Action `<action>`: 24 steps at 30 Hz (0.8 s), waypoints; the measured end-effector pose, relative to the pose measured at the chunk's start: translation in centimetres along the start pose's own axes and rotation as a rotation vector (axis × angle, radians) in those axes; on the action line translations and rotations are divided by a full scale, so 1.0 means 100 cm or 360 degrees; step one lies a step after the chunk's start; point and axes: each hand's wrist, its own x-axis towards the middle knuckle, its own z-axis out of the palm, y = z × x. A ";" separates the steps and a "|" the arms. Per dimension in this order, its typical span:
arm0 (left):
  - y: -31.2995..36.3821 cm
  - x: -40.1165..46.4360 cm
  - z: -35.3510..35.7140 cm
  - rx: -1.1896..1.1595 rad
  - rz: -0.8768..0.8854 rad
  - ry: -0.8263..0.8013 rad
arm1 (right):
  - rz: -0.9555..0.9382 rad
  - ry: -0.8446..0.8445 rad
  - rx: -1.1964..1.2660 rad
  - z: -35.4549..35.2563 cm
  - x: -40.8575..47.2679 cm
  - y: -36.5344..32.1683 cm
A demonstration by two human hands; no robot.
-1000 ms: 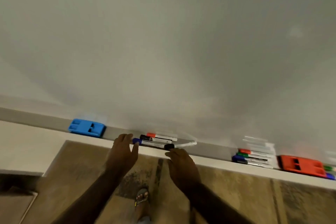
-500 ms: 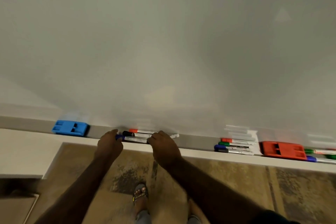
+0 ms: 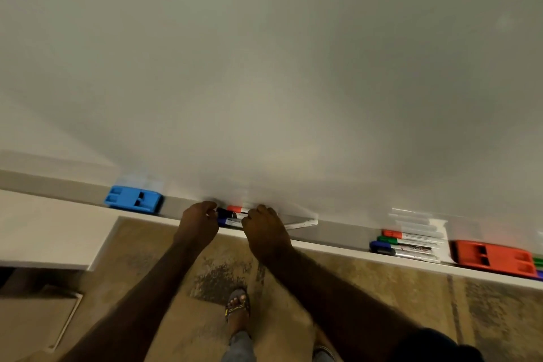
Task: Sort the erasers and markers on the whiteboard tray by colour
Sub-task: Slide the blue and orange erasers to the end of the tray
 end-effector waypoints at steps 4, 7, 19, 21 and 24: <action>-0.005 0.007 -0.005 0.0032 0.0057 -0.0021 | 0.0029 -0.0040 -0.0105 -0.006 0.005 -0.007; -0.007 0.011 -0.007 0.0042 0.0081 -0.0029 | 0.0044 -0.0077 -0.0176 -0.012 0.010 -0.015; -0.006 0.017 -0.009 0.0017 0.0134 -0.0101 | -0.0028 -0.0245 -0.0431 -0.021 0.022 -0.028; -0.005 0.017 -0.010 0.0003 0.0134 -0.0116 | -0.0039 -0.0202 -0.0395 -0.018 0.022 -0.027; -0.004 0.016 -0.010 -0.0014 0.0139 -0.0156 | -0.0023 -0.0095 -0.0365 -0.014 0.020 -0.026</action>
